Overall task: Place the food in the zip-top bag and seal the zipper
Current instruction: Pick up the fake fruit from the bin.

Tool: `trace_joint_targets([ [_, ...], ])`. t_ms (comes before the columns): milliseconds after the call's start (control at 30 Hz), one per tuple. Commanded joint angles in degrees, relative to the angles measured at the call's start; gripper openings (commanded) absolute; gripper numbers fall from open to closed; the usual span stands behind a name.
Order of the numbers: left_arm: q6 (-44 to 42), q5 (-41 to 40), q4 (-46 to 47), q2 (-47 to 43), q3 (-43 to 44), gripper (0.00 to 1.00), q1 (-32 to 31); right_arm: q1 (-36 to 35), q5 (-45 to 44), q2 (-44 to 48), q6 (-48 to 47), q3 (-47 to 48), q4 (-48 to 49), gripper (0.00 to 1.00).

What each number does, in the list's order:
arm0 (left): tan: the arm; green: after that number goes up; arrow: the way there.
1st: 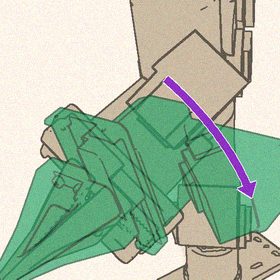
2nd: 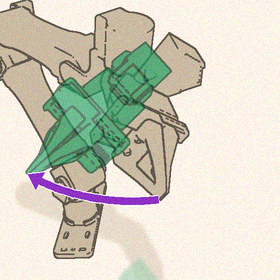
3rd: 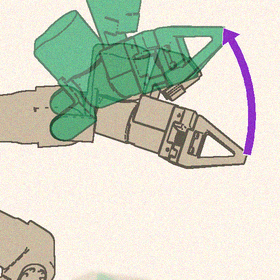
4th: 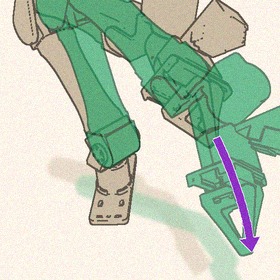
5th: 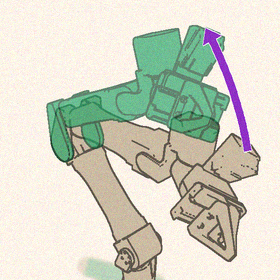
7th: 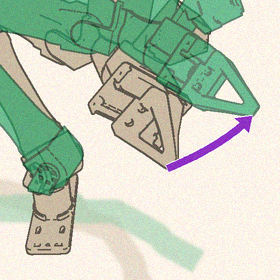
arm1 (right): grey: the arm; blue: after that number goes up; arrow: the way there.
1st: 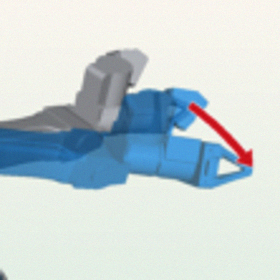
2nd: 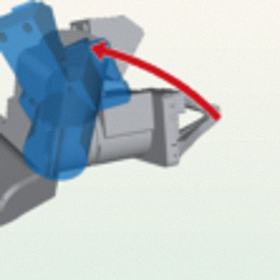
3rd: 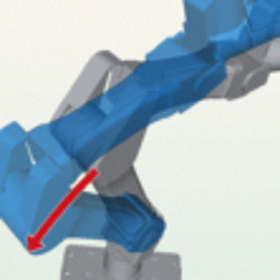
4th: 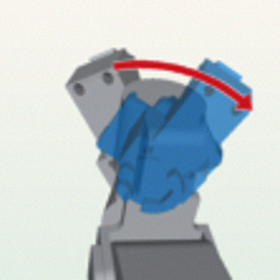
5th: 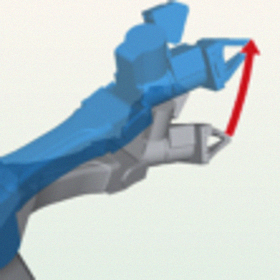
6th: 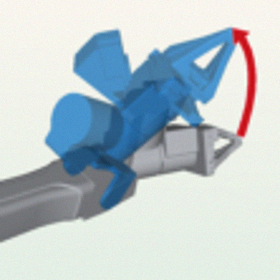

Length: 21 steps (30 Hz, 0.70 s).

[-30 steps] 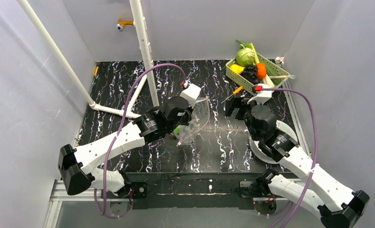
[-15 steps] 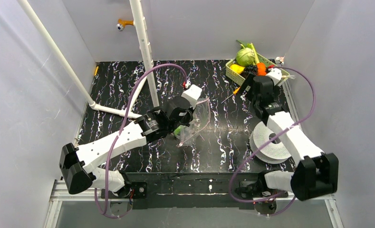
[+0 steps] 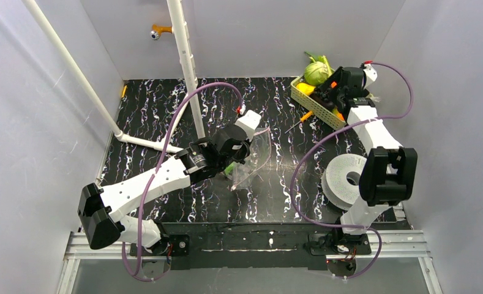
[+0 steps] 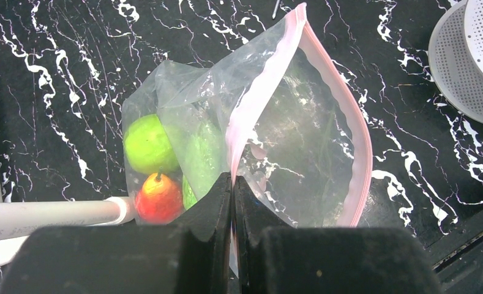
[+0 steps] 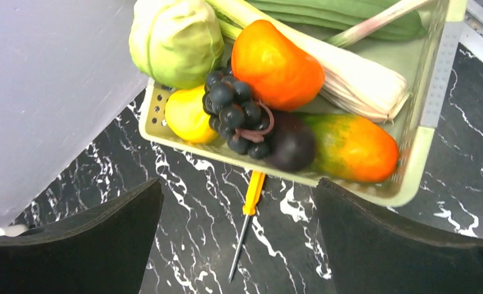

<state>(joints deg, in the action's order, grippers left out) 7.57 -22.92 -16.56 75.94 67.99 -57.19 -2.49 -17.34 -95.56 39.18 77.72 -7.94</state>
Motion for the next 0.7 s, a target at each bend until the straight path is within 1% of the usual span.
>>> trace_joint_targets([
  [0,0.52,-0.35,-0.15,-0.3,1.56,0.0,-0.31,0.22,0.18,-4.17,-0.68,7.41,-1.55,1.0],
  [133,0.6,-0.15,-0.59,-0.32,1.96,0.0,-0.3,1.34,2.42,-7.97,-0.8,10.73,-2.27,1.0],
  [300,0.63,-0.17,-0.56,-0.39,1.81,0.0,-0.29,1.6,1.43,-13.2,-0.95,15.83,-5.17,1.0],
  [400,0.48,-0.54,-0.62,-0.4,1.94,0.0,-0.29,1.6,2.3,-15.84,-2.36,17.78,-4.18,0.92],
  [533,0.35,-0.7,-0.66,-0.4,1.95,0.0,-0.29,1.61,2.18,-19.44,-2.56,21.45,-5.5,0.86],
  [600,0.34,-0.76,-0.65,-0.37,1.94,0.0,-0.31,1.57,2.59,-21.1,-2.84,22.87,-5.94,0.78],
  [667,0.27,-0.81,-0.59,-0.32,1.87,0.0,-0.29,1.58,2.78,-22.48,-2.97,24.42,-6.42,0.74],
])
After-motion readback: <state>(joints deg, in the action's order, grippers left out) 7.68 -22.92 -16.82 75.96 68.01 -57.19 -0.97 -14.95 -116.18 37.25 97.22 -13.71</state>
